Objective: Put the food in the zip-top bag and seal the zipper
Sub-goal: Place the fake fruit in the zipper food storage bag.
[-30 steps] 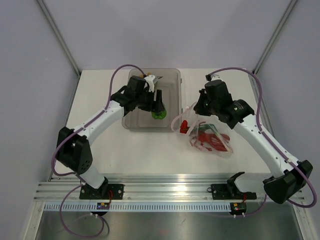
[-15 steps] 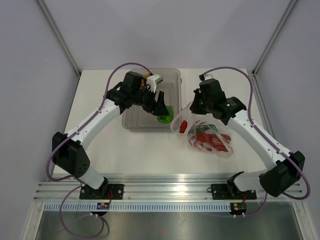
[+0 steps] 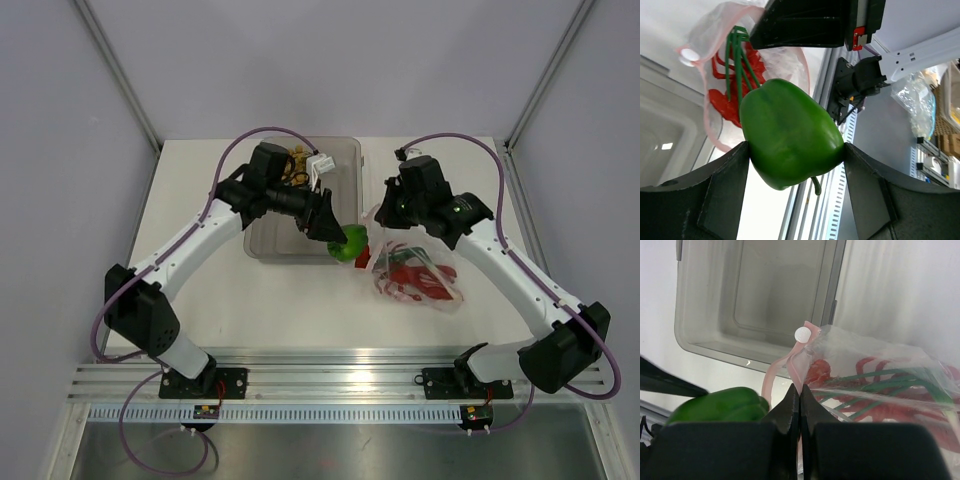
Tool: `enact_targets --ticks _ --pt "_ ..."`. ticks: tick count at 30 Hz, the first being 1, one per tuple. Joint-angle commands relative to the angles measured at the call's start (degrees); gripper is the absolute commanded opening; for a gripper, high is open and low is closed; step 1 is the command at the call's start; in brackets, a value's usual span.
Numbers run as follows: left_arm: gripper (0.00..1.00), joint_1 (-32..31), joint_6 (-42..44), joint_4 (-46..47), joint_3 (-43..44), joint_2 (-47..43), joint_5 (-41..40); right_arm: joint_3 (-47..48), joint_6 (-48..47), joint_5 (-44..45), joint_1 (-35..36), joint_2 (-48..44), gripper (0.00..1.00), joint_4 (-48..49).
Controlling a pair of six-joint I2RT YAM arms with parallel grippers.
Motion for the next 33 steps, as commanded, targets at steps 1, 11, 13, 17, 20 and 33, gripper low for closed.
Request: enact_targets --ticks 1,11,13,17,20,33 --pt "0.47 -0.44 0.94 1.61 2.05 3.75 4.29 3.67 -0.23 -3.02 -0.24 -1.23 0.00 2.44" --pt "0.45 -2.72 -3.54 6.26 7.40 13.06 5.00 4.90 -1.55 -13.13 -0.15 -1.23 0.00 2.27" --pt "0.45 -3.60 -4.77 7.22 8.90 14.21 4.47 4.90 -1.37 -13.32 -0.15 -1.75 0.00 2.09" --pt "0.57 -5.88 -5.65 6.62 11.45 17.63 1.75 4.55 -1.02 -12.97 -0.15 -3.24 0.00 2.26" --pt "0.85 -7.03 -4.34 2.76 13.12 19.22 1.04 4.20 -0.67 -11.74 -0.15 -4.12 0.00 2.18" --pt "0.84 -7.12 2.77 -6.47 7.60 3.23 -3.44 1.65 1.97 -5.76 -0.15 -5.89 0.00 2.27"
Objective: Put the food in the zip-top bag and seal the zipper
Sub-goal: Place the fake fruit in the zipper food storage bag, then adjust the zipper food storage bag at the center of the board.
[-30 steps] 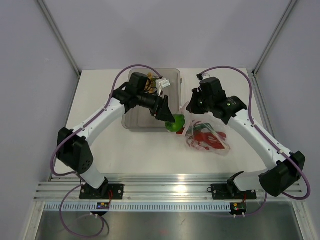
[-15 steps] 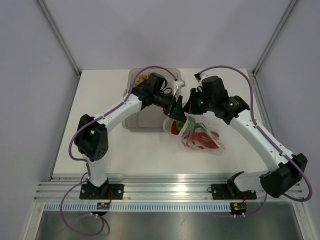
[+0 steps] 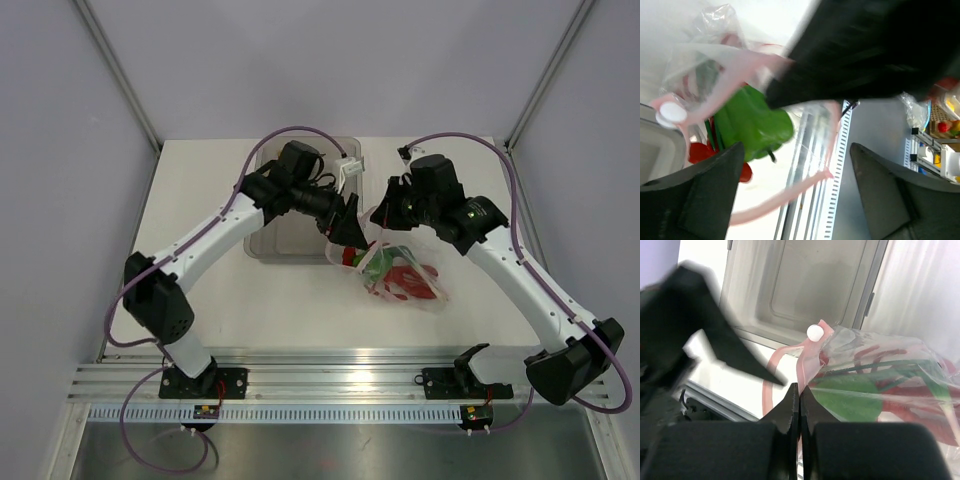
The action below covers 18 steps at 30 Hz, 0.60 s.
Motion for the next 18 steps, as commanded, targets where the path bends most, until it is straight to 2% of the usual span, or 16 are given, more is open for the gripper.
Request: enact_targets --ticks 1,4,8,10,11,12,18 --pt "0.70 -0.04 5.72 -4.79 -2.33 -6.58 -1.60 0.38 1.07 2.63 -0.11 -2.15 0.00 3.05" --pt "0.57 0.05 7.51 -7.88 -5.06 -10.19 -7.47 0.38 1.16 2.81 -0.11 -2.32 0.00 3.05" --pt "0.52 1.37 4.62 -7.28 -7.35 -11.51 -15.39 0.64 1.25 2.55 -0.11 -2.59 0.00 3.05" --pt "0.55 3.82 -1.09 -4.31 -9.36 -10.99 -17.68 0.82 1.34 2.55 -0.11 -2.50 0.00 2.96" --pt "0.60 5.57 -3.20 -2.89 -10.33 -10.81 -17.95 0.82 1.25 2.46 -0.11 -2.59 0.00 2.96" --pt "0.61 6.20 -6.44 -1.48 -11.30 -10.55 -18.39 0.56 1.25 2.55 -0.11 -2.68 0.00 2.96" --pt "0.61 6.47 -11.03 4.93 -14.64 -7.39 -17.96 0.82 1.16 2.55 -0.11 -3.03 0.00 2.61"
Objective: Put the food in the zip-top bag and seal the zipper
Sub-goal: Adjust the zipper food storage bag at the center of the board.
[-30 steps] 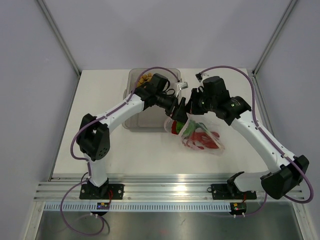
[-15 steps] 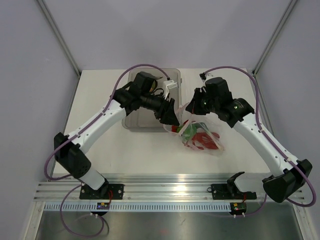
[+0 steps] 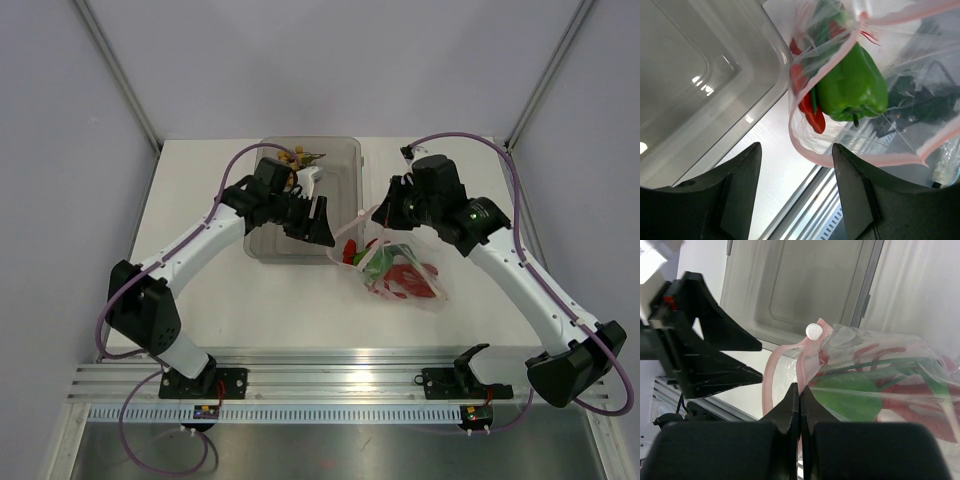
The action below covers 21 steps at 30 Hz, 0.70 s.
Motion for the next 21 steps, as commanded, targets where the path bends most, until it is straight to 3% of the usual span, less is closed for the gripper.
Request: enact_targets --ticks 1,5,8,14,21 --pt "0.61 -0.57 -5.24 7.00 -1.42 0.86 0.18 0.84 0.48 1.19 -0.11 -2.35 0.00 2.61" --pt "0.59 -0.66 -7.18 9.73 -2.30 3.48 2.12 0.75 0.75 0.93 -0.11 -2.44 0.00 2.61" --pt "0.48 -0.66 -7.71 9.64 -1.95 5.42 2.65 0.93 0.84 1.10 -0.11 -2.61 0.00 2.52" --pt "0.00 -0.83 -7.88 7.80 0.94 4.29 3.35 0.75 0.22 4.62 -0.11 -4.11 0.00 -0.01" --pt "0.00 -6.27 -8.94 5.26 10.86 4.45 6.95 1.97 -0.39 20.69 -0.11 -6.74 0.00 -9.33"
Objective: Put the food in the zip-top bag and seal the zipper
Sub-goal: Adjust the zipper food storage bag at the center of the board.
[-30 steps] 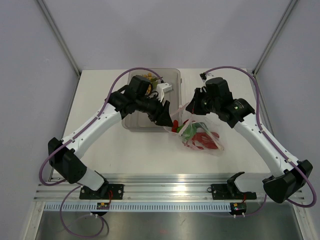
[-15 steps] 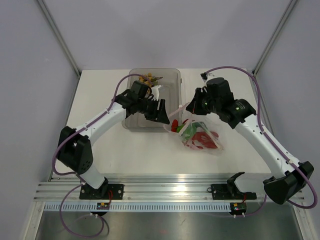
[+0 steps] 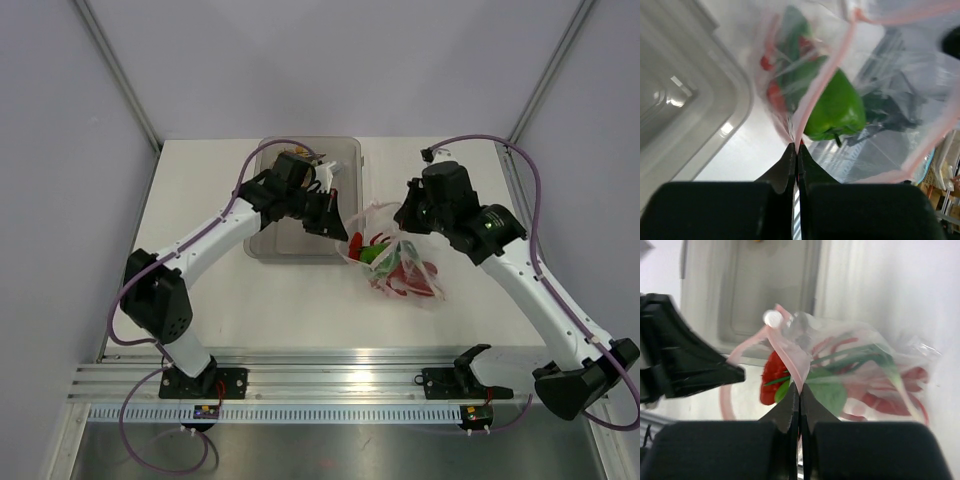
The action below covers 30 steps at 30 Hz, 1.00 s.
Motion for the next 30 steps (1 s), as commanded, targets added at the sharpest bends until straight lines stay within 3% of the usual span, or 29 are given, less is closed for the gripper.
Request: enact_targets --ticks 1,4,10,20,24,30 --pt "0.00 -3.83 -1.35 0.05 9.30 -0.68 4.22 3.07 -0.81 10.38 -0.11 -3.20 0.00 -4.36" --pt "0.00 -5.86 -3.37 0.83 13.71 0.47 6.50 7.73 -1.34 12.76 -0.11 -3.90 0.00 -6.81" --pt "0.00 -6.39 -5.23 3.65 12.75 0.11 4.58 8.97 -1.43 16.72 -0.11 -6.89 0.00 -9.36" --pt "0.00 -6.39 -3.47 0.75 13.79 4.86 2.38 15.73 -2.39 14.61 -0.02 -7.87 0.00 -12.17" --pt "0.00 -6.30 -2.24 -0.57 15.73 6.27 1.94 13.73 -2.31 12.95 -0.11 -6.55 0.00 -12.19" --pt "0.00 -4.72 0.40 -2.07 16.61 9.17 1.50 5.82 0.32 7.50 -0.11 -5.76 0.00 -3.67"
